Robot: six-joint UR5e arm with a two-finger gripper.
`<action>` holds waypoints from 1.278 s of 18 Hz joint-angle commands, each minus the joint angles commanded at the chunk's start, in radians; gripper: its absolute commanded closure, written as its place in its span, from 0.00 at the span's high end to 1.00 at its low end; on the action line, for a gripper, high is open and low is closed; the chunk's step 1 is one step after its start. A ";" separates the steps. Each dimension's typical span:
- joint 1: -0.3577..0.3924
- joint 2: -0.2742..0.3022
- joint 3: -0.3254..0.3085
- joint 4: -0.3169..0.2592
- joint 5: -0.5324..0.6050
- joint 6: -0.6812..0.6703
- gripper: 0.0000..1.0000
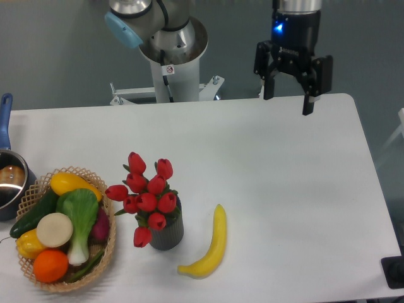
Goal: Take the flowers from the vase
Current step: 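Move the open gripper down toward the red tulips in the vase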
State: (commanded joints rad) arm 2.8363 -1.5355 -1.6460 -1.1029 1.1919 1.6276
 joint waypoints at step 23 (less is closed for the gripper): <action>0.063 0.005 -0.190 0.098 -0.300 -0.121 1.00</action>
State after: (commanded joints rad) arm 2.8993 -1.5309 -1.8361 -1.0048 0.8914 1.5064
